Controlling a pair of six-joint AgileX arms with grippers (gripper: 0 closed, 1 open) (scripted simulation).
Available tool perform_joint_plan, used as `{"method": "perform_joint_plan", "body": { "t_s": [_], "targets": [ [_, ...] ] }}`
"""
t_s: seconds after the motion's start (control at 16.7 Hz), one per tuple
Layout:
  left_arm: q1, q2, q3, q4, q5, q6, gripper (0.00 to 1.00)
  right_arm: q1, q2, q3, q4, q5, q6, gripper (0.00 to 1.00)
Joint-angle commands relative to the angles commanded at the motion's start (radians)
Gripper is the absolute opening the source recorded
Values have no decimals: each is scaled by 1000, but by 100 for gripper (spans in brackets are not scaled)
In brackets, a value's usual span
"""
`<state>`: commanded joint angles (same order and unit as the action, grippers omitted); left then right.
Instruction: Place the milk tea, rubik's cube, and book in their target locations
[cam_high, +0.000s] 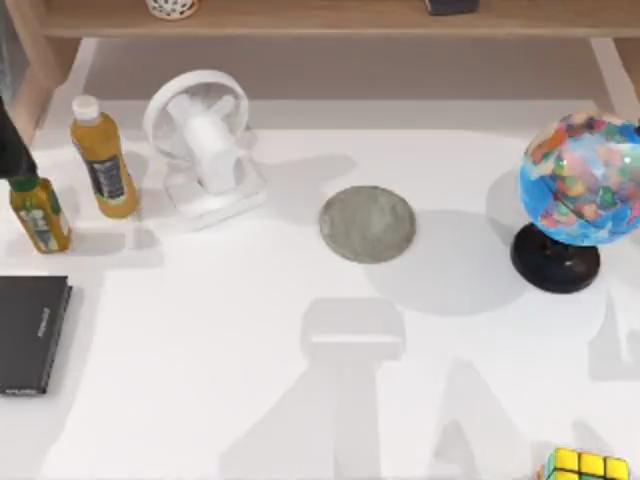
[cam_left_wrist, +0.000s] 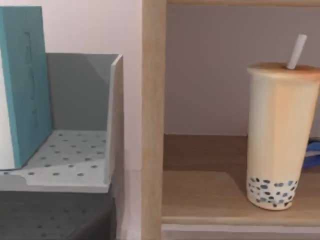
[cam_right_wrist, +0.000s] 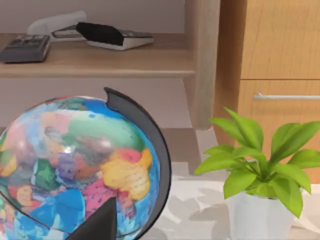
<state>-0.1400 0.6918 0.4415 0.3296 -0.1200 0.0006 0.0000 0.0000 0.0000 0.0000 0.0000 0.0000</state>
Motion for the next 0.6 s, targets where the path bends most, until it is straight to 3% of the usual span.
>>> {"method": "perform_joint_plan", "body": {
  "t_s": [0.36,0.6],
  "targets": [
    [-107,669,333,246,-94,3,100,0,0,0,0,0,0,100],
    [-163,980,508,377,-141,3,100,0,0,0,0,0,0,100]
  ]
}}
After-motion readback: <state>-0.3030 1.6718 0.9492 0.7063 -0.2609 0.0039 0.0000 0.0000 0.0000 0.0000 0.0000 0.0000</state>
